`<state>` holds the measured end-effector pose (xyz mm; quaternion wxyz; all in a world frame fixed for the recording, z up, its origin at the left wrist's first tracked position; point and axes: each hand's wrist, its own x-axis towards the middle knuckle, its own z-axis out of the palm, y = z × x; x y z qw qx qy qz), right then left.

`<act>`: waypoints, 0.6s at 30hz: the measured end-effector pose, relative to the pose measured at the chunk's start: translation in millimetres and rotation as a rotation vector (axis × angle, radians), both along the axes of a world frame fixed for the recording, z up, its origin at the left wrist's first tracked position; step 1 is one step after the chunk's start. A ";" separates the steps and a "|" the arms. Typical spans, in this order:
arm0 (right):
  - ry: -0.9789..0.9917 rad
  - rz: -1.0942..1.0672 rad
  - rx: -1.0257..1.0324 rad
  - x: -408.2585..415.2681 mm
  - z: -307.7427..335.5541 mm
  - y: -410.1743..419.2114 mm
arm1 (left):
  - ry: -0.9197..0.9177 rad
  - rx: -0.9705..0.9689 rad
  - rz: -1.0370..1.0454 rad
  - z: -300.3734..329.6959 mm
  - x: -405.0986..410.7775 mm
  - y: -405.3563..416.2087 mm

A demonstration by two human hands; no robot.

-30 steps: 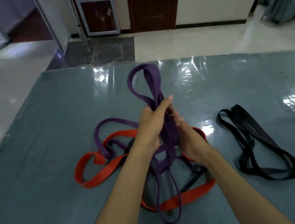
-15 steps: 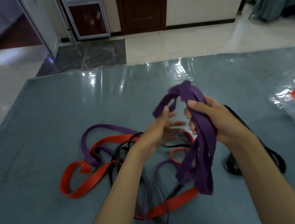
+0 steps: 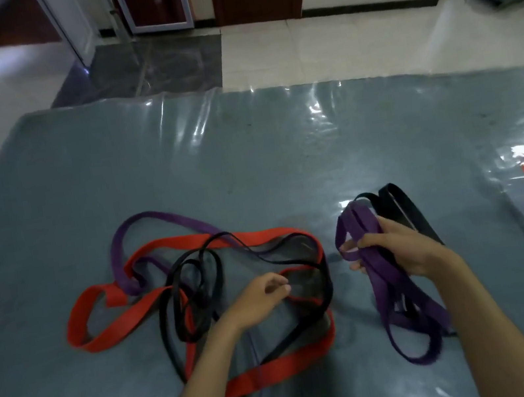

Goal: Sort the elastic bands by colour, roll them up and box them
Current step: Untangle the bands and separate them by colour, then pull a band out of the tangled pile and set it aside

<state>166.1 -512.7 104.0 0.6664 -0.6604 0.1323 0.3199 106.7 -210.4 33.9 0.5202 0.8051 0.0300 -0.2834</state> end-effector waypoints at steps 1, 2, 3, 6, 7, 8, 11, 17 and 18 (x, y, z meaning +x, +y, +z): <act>-0.035 -0.029 -0.042 6.6 -12.3 -3.0 | -0.019 0.028 0.020 -3.5 0.0 0.8; -0.055 -0.061 -0.086 11.8 -24.8 -4.5 | -0.042 0.065 0.036 -7.6 -0.3 1.9; -0.056 -0.096 -0.122 15.6 -38.2 -5.2 | -0.065 0.106 0.053 -11.6 -0.7 3.4; -0.070 -0.050 -0.310 18.3 -75.4 -5.4 | -0.111 0.226 0.098 -24.0 -6.2 10.1; -0.083 -0.013 -0.380 17.6 -85.6 -5.9 | -0.121 0.271 0.099 -27.0 -8.5 13.4; -0.098 0.009 -0.451 16.9 -93.7 -6.1 | -0.126 0.318 0.095 -30.0 -10.5 17.2; -0.118 -0.045 -0.680 13.6 -109.1 -5.2 | -0.130 0.432 0.097 -37.4 -16.3 29.7; -0.217 -0.075 -1.082 -18.5 -101.9 23.2 | -0.198 0.514 0.296 -48.7 -37.5 69.7; -0.249 -0.081 -1.097 -24.3 -100.3 29.8 | -0.211 0.521 0.331 -50.7 -42.2 79.3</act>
